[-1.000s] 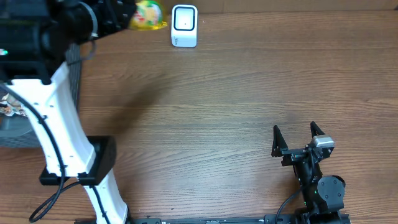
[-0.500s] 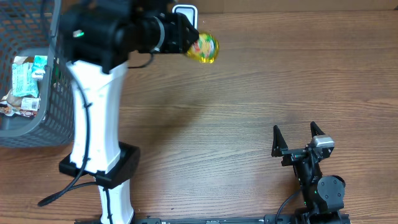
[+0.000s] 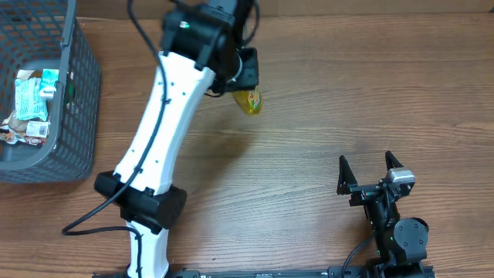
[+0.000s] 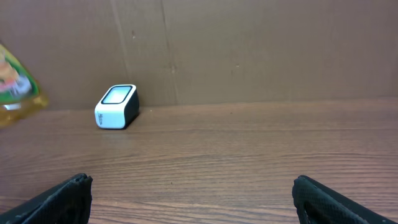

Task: Scan the item barcode
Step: 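Lift the yellow bottle and carry it toward the white scanner, then lower the yellow bottle onto the table in front of the scanner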

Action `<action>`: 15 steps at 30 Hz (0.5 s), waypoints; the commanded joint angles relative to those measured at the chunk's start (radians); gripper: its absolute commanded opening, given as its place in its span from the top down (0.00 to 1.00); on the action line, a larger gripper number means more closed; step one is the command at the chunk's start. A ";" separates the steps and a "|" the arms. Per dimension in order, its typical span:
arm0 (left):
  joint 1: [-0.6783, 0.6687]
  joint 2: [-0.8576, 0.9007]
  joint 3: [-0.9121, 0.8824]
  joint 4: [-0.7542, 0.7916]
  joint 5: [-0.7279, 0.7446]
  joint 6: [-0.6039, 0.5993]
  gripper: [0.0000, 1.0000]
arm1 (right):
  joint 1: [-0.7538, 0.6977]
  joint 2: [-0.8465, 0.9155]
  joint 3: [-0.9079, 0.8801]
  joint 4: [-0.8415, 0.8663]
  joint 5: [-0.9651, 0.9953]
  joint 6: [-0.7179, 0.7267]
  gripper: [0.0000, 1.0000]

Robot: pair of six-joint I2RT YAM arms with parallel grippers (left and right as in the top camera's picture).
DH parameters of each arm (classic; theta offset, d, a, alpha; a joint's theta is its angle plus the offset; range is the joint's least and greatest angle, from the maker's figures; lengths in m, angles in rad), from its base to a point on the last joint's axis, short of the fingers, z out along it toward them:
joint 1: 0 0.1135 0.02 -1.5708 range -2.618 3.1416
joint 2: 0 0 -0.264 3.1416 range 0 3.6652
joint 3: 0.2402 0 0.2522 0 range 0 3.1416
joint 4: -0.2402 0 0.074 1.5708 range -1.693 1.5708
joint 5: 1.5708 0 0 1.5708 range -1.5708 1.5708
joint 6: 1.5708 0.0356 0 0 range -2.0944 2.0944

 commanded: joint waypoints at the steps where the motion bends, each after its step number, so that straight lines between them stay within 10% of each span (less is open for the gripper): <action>1: -0.039 -0.026 -0.072 0.042 -0.116 -0.111 0.95 | -0.006 -0.010 -0.011 0.003 -0.002 -0.004 0.00; 15: -0.141 -0.026 -0.416 0.285 -0.126 -0.254 0.94 | -0.006 -0.010 -0.011 0.003 -0.002 -0.004 0.00</action>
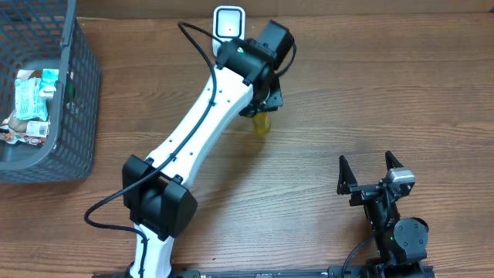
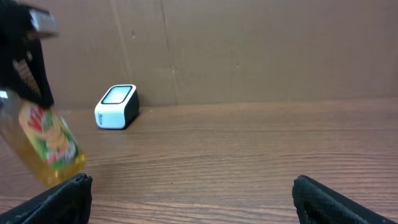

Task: Scan the item barcode
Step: 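Lower the yellow bottle onto the table in front of the scanner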

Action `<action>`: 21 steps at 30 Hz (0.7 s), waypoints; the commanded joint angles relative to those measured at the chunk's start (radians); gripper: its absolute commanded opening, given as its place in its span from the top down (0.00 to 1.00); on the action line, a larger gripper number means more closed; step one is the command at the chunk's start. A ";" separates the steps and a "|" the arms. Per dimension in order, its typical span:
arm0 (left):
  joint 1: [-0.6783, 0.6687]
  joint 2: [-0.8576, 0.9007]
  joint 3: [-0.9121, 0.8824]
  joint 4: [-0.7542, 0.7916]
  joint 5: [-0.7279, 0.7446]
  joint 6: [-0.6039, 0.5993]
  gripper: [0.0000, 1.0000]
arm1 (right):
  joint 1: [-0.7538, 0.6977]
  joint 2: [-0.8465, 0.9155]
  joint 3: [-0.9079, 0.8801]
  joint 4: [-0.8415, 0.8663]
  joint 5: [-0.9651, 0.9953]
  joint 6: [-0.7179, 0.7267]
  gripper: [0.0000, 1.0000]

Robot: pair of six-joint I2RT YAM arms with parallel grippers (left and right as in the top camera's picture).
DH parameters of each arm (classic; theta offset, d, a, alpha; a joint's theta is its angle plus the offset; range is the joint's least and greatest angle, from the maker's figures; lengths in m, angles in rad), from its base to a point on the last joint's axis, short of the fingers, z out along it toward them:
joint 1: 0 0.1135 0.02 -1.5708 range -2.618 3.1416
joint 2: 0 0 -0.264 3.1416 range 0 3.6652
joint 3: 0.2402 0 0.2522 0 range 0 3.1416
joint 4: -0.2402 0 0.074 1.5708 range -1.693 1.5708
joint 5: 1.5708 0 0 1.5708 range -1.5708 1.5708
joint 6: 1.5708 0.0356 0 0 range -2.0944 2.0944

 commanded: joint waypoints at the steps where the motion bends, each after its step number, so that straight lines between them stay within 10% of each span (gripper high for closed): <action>1: -0.031 -0.026 -0.072 0.031 -0.019 -0.062 0.94 | -0.006 -0.010 -0.011 0.003 -0.002 -0.004 0.00; 21: -0.074 -0.026 -0.217 0.135 0.014 -0.056 0.78 | -0.006 -0.010 -0.011 0.003 -0.002 -0.003 0.00</action>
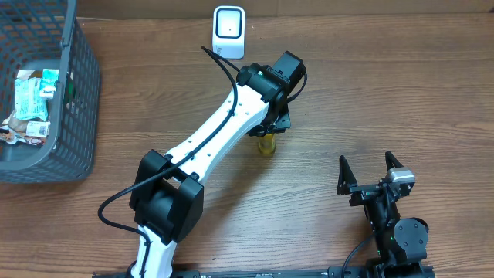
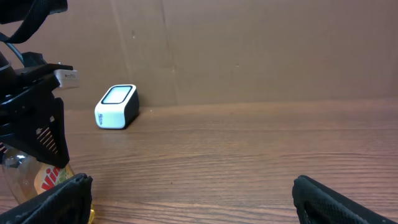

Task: Scan the item barcode
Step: 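Lower the yellow bottle onto the table in front of the scanner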

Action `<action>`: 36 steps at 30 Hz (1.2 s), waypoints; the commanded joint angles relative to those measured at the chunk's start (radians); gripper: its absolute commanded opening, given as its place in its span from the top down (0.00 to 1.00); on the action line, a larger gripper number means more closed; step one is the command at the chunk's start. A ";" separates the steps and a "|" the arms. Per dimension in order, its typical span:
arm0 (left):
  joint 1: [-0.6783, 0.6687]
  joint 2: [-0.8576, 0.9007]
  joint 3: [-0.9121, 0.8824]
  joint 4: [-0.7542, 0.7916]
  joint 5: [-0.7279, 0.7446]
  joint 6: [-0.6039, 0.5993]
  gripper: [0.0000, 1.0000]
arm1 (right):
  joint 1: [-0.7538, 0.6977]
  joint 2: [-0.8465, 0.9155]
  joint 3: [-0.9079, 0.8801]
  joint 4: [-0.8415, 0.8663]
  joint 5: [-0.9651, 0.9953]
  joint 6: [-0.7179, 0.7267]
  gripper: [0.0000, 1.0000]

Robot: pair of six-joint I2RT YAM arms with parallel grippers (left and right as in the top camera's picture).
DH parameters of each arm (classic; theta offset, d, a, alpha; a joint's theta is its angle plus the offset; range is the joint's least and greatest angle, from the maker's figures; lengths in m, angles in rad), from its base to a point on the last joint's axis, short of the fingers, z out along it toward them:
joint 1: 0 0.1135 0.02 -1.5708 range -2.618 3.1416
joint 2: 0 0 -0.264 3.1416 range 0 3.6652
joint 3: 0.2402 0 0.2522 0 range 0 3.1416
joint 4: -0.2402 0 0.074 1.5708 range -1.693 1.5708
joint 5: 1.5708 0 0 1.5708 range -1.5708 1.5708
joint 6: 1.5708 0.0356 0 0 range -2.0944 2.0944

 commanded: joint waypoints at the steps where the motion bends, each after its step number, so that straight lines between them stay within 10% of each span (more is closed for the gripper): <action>1: -0.013 -0.026 -0.003 0.001 0.008 -0.010 0.79 | -0.006 -0.010 -0.011 0.003 -0.002 -0.003 0.00; 36: -0.104 -0.024 -0.005 -0.023 -0.064 -0.114 0.62 | -0.006 -0.010 -0.011 0.003 -0.002 -0.003 0.00</action>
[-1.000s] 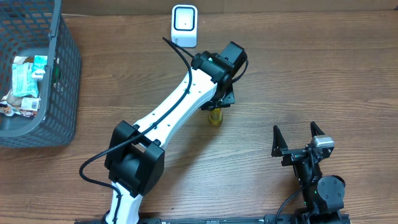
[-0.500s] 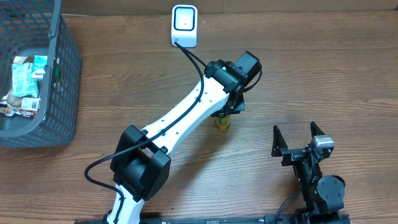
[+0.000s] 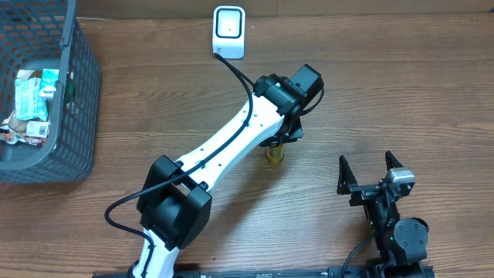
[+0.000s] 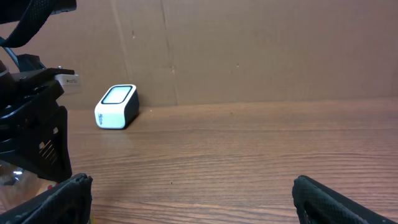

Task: Scan the item barcode
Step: 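Lower the yellow bottle onto the table in front of the scanner, then open the left gripper and raise it away from the bottle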

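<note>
The item is a small yellow bottle [image 3: 275, 155] standing near the table's middle, mostly hidden under my left gripper [image 3: 279, 144], which is shut on it from above. In the right wrist view that gripper [image 4: 34, 140] fills the left edge, with only a clear sliver of the bottle [image 4: 11, 179] showing below it. The white barcode scanner [image 3: 229, 22] sits at the back edge, window up, well behind the bottle, and appears as a small white box [image 4: 116, 106]. My right gripper [image 3: 370, 174] rests open at the front right, holding nothing [image 4: 193, 196].
A grey mesh basket [image 3: 83, 93] with several packaged items stands at the far left. A brown cardboard wall [image 4: 249, 50] closes off the back of the table. The left arm's white link [image 3: 224, 158] stretches diagonally across the table.
My left gripper has carried the bottle a little further right and toward the front. In the right wrist view the bottle's label has dropped almost out of sight. The right arm has not moved.
The left gripper first held the bottle near the back of the table, its arm covering the scanner. Then bottle and gripper were further forward and right, with the scanner uncovered. They stood lower and nearer mid-table each time, and are now left of my idle right gripper.
</note>
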Action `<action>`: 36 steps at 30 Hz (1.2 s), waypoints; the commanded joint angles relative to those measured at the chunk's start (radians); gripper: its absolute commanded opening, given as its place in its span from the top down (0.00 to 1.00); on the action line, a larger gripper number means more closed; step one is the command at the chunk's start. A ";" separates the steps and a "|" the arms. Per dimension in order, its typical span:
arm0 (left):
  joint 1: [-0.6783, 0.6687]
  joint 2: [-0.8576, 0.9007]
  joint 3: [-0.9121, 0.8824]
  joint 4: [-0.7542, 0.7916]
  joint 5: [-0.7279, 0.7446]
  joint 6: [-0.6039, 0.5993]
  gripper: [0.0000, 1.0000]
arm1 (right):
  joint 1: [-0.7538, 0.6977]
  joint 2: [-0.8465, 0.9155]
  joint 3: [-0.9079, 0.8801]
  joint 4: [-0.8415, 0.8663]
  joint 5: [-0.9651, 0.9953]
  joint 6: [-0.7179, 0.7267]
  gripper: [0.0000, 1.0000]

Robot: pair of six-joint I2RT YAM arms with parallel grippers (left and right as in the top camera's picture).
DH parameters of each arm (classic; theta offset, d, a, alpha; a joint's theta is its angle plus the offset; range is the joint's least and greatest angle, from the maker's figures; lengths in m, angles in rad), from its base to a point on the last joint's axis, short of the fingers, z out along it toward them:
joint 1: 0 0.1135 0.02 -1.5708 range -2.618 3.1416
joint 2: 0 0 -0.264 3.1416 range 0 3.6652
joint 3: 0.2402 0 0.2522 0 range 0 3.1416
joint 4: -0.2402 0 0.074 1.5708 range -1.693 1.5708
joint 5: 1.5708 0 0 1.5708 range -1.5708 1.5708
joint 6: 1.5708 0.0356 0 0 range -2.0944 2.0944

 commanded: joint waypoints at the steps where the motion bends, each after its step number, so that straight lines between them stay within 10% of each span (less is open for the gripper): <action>1: -0.018 -0.024 -0.004 0.000 -0.025 0.016 0.62 | -0.006 -0.010 -0.011 0.003 -0.002 -0.004 0.00; 14: -0.032 -0.024 -0.026 -0.011 -0.041 0.016 0.60 | -0.006 -0.010 -0.011 0.003 -0.002 -0.004 0.00; 31: -0.031 -0.024 -0.019 -0.011 -0.041 0.096 0.00 | -0.006 -0.010 -0.011 0.003 -0.002 -0.004 0.00; 36: 0.006 -0.024 0.059 -0.019 -0.079 0.248 0.00 | -0.006 -0.010 -0.011 0.003 -0.002 -0.004 0.00</action>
